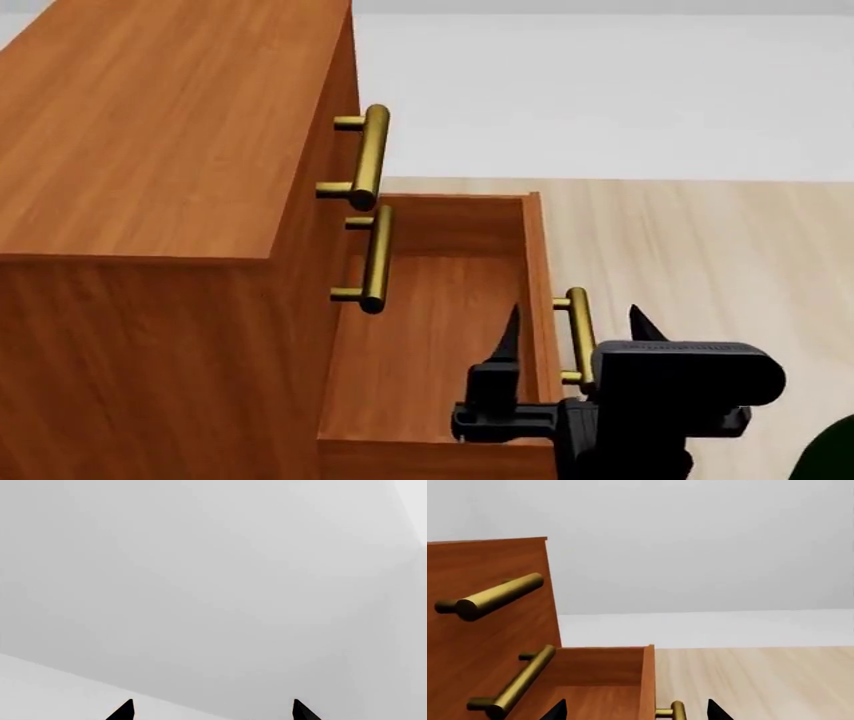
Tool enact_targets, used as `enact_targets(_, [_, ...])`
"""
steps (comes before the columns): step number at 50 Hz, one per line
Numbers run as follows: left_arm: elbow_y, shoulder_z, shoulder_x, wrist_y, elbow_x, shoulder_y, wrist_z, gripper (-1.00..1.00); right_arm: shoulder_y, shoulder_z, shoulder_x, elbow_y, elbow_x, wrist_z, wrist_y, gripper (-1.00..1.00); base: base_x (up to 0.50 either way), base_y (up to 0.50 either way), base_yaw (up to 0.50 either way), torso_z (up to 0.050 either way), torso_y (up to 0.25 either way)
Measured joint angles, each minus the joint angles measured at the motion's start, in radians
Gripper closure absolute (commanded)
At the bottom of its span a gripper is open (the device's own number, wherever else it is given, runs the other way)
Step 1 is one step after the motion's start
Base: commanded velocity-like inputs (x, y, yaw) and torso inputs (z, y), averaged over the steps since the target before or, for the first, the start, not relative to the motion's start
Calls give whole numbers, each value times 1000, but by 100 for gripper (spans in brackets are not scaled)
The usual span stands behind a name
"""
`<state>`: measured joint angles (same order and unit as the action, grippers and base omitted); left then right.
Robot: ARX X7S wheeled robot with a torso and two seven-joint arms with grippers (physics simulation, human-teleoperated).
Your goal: Close the bottom drawer of the cabinet and open the top drawer.
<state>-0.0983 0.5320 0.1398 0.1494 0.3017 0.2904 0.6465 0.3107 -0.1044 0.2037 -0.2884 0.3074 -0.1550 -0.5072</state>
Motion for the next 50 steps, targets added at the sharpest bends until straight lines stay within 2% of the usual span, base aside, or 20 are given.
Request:
enact_targets(7, [-2,-2,1,9,0,-3,6,-100,17,11,10,-43,22,-20,-63,-100,64,0,0,0,0])
enact_targets(21, [-1,-14,9,10,-15,-5,21,-100,96,63,51,-228,103,-91,-315,-100,0,0,0,0,-6])
enact_targets(38, [0,-32,19,7,-38,-9,40,-100,131,103,69,-303,154,-121,-418,-100,0,0,0,0,-205])
enact_targets(50, [8,-38,22,18,-26,-13,36,-100,179,206,52,-263,253,-131,-535,-100,0,0,0,0,-37])
